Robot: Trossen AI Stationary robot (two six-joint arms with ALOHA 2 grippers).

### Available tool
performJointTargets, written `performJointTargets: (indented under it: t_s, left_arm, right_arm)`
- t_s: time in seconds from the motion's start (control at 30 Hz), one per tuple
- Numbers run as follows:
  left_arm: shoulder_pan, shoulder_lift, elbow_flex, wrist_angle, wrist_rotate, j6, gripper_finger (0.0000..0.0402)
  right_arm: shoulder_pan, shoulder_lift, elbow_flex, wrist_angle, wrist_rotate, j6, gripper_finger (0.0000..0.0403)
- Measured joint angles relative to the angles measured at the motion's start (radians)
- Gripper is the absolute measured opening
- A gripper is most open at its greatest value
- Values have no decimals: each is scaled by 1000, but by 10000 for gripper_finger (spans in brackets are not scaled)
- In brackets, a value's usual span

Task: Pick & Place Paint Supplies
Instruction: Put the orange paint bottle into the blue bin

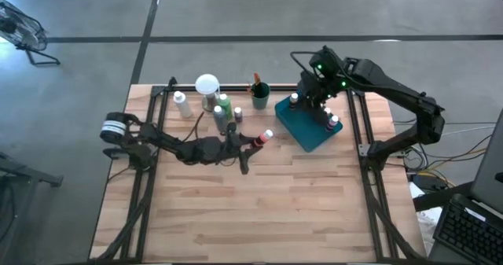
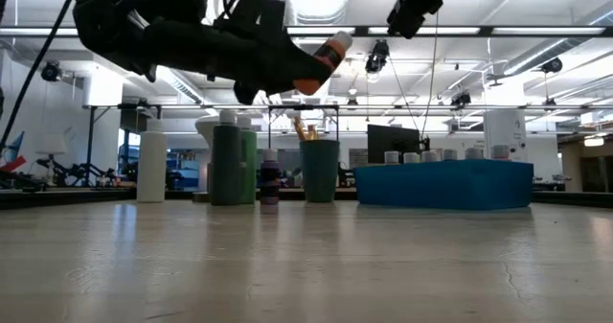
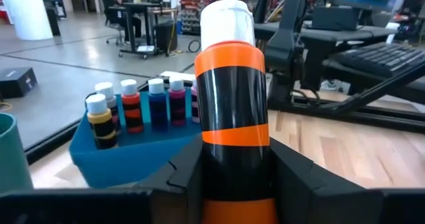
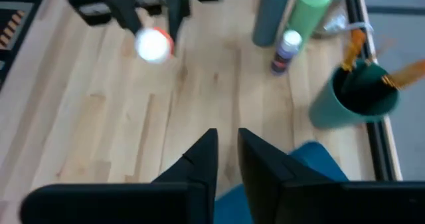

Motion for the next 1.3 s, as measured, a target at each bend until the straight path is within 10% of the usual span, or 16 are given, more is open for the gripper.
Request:
performJointTargets:
  t_s: [0.5,1.3]
  left_arm:
    - [41,3,84,0,64,117,130]
    - [111,58,270,-159,162,133,130]
  right_arm:
    - [134,0,-4,79,0,84,186]
    - [190,21,-9,107,30,108,183]
